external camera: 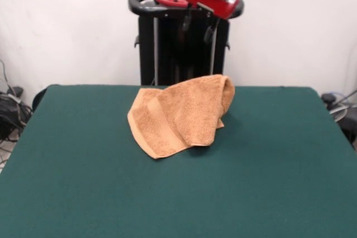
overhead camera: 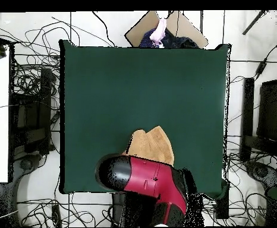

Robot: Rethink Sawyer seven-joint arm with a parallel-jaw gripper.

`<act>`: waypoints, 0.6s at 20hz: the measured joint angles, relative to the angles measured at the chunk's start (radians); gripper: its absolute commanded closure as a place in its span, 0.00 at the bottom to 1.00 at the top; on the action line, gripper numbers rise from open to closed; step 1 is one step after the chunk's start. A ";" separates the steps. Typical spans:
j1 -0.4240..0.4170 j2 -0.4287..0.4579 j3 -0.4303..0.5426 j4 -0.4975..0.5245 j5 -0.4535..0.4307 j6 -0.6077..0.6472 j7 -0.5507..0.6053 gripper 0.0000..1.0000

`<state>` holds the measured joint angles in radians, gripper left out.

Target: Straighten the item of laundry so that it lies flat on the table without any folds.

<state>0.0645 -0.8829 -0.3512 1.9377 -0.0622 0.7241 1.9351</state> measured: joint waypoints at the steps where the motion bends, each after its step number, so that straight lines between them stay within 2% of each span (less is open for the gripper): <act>1: -0.006 -0.001 0.008 0.007 0.010 -0.022 0.000 0.00; 12: -0.049 0.024 0.062 0.052 0.031 -0.230 0.000 0.00</act>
<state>0.0159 -0.8586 -0.2888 1.9892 -0.0315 0.4946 1.9351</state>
